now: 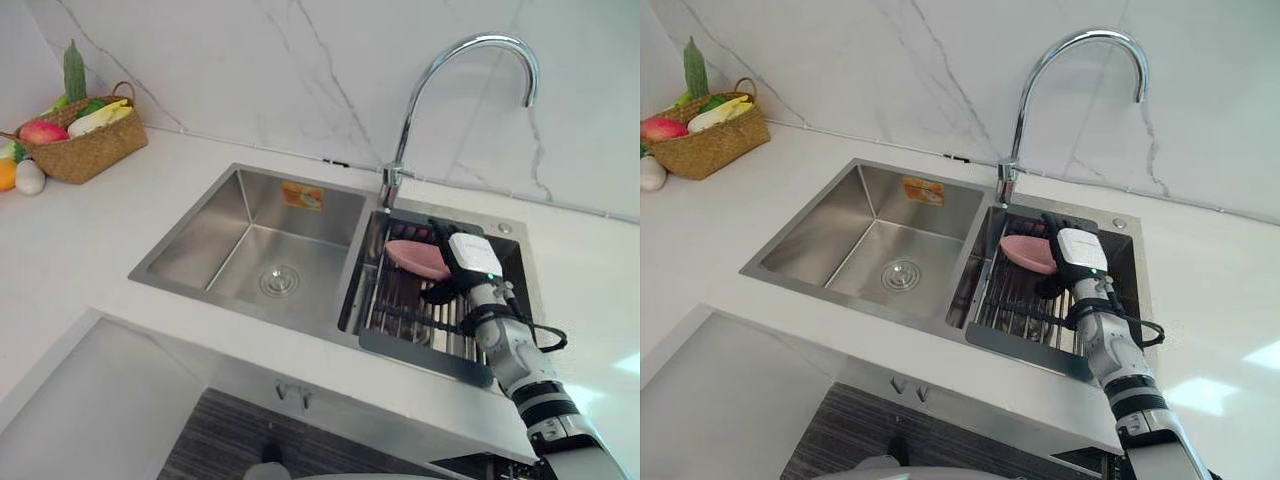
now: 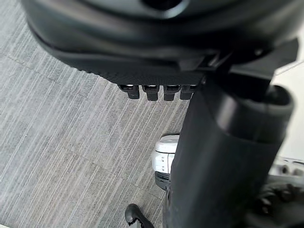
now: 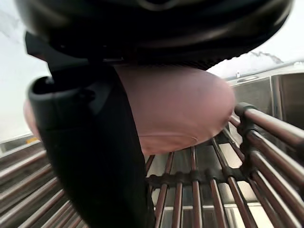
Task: Walk over to the sink, pick up the cup, carry it to the dishwasher, place the cup inside the dishwasher, then close the dishwasher door
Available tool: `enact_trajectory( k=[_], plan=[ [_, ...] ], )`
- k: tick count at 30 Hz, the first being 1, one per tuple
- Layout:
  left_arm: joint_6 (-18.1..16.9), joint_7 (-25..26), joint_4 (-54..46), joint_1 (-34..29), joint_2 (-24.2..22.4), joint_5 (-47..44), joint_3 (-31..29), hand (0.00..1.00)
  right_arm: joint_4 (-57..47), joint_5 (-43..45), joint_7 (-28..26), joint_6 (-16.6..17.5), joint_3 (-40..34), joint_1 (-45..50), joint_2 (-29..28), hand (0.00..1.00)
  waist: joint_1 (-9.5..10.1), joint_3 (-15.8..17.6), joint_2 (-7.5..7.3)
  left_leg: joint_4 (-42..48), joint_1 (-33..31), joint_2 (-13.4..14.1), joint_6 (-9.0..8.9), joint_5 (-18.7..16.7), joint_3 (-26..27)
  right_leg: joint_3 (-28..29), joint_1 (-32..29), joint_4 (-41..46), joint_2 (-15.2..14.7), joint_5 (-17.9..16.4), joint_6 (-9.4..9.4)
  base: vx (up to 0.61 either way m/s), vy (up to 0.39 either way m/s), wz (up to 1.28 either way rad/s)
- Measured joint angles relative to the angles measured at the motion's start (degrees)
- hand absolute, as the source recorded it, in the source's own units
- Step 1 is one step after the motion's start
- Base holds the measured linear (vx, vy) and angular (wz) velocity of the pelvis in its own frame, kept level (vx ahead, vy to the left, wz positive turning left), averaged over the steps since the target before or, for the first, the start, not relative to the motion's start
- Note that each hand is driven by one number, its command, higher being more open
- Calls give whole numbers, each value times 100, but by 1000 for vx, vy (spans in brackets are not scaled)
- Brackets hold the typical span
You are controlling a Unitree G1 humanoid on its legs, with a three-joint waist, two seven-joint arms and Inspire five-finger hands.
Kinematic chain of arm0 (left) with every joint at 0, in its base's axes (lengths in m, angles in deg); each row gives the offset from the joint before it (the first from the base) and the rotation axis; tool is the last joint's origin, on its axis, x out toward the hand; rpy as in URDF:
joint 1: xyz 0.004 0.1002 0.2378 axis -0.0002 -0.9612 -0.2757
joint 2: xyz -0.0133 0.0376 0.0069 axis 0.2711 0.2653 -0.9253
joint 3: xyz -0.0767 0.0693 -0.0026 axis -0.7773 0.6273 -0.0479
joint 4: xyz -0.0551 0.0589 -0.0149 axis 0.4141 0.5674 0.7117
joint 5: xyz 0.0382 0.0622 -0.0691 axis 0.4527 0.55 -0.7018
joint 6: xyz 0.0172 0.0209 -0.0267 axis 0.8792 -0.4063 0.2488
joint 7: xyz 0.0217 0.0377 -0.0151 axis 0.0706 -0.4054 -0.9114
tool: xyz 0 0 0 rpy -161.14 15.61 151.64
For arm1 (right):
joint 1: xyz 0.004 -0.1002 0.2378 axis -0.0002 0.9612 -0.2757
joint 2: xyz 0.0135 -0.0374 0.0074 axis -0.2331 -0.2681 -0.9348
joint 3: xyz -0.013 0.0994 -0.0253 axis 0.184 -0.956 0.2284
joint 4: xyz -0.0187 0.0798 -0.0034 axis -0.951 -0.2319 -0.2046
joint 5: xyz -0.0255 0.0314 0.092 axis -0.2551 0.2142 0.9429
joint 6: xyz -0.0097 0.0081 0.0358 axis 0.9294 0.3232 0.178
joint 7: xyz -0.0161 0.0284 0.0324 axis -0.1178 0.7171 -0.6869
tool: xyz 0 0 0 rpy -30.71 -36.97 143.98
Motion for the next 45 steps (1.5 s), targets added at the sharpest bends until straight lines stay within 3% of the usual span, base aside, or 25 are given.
enact_trajectory(
  k=[7,19,24,26,32,36,39,45],
  plan=[
    [10,-8,0,-2,-1,1,0,100,180,97,-222,-124,0,0,-142,0,-9,4,8,0,-2,0,0,4,-14,-14,6,1,0,-12,14,0,0,0],
    [48,-49,-62,-12,20,7,51,100,54,160,518,75,-227,-142,-188,0,7,2,13,0,0,2,0,4,-32,-36,40,5,3,-39,2,1,0,1],
    [48,-51,-147,-41,46,16,106,100,-532,535,547,73,-225,-24,-182,0,-8,8,15,1,18,9,0,3,2,0,34,7,6,-30,13,13,-2,-3],
    [46,-49,-173,-58,38,18,107,100,-1239,700,549,74,-245,139,-152,0,-6,13,6,2,25,38,2,2,23,39,27,21,20,-11,41,0,0,-7],
    [-9,6,-177,-112,26,23,104,100,-3560,1613,1108,185,-1429,185,60,0,-6,15,-4,0,165,80,-7,-43,255,359,-25,93,13,-18,31,2,2,-19],
    [-80,103,-170,-223,-2,24,63,100,-4486,2715,1285,304,-2680,576,116,0,-156,-53,-50,-1,260,90,-26,-79,485,593,-113,126,10,-37,25,-3,6,-27],
    [-144,163,-97,-293,-74,15,-49,100,-4635,3156,1359,317,-3295,972,116,0,-319,-71,-81,-1,301,92,-27,-93,643,762,-191,123,5,-46,38,2,6,-28],
    [-167,291,14,-335,-119,8,-62,100,-4667,3236,1570,128,-4184,1804,111,0,-508,-181,-78,-1,312,106,-69,-139,887,1011,-389,162,2,-44,35,5,4,-20]
  ],
)
